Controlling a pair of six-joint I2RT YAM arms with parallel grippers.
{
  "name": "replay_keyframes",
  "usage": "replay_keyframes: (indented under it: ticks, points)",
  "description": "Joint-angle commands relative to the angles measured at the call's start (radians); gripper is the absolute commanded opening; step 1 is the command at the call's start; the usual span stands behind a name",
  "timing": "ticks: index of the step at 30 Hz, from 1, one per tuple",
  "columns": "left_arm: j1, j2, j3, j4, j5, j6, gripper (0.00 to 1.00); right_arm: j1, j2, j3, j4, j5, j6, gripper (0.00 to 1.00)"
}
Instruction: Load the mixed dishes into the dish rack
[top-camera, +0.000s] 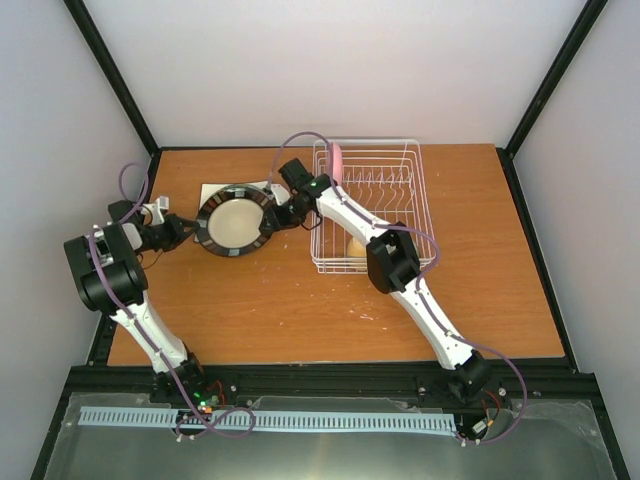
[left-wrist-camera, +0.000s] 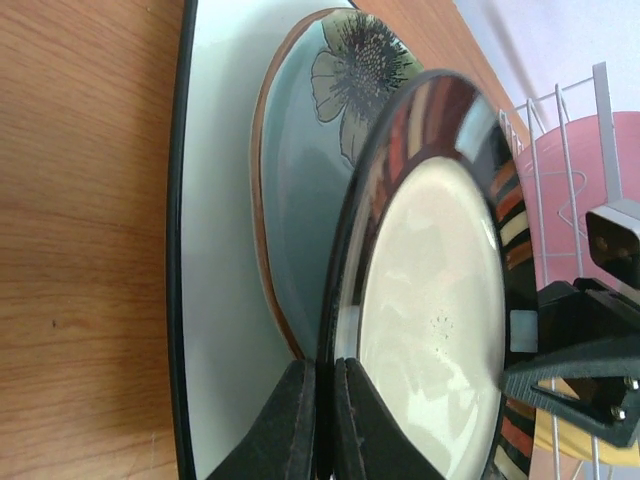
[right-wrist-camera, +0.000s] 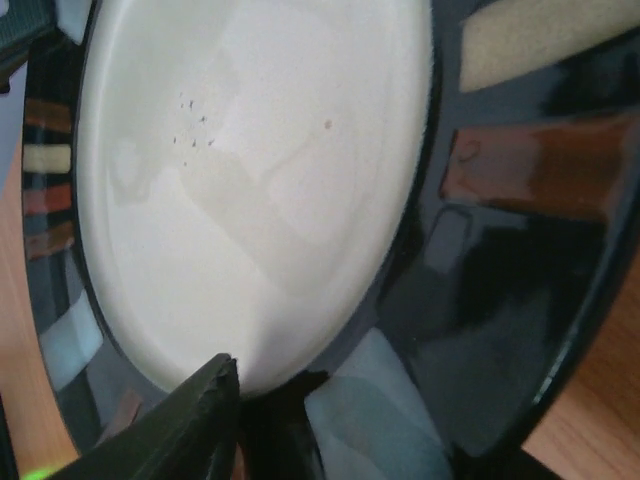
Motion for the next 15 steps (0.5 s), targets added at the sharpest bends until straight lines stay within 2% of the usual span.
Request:
replay_keyframes:
  ticks: [1, 5, 6, 15]
  points:
    - [-0.008, -0.006, 0.007, 0.025, 0.015, 0.030, 0.01, 0.012, 0.010, 0.031, 0.062, -0.046, 0.018, 0.35]
    - [-0.026, 0.011, 0.034, 0.009, 0.012, 0.037, 0.01, 0.011, 0.002, 0.030, 0.066, -0.056, 0.011, 0.06]
    - [-0.030, 0.013, 0.038, 0.005, 0.010, 0.038, 0.01, 0.011, 0.000, 0.030, 0.069, -0.059, 0.012, 0.03]
    - [-0.040, 0.021, 0.068, -0.025, -0.018, 0.040, 0.03, 0.008, -0.034, 0.019, 0.091, -0.069, 0.017, 0.03]
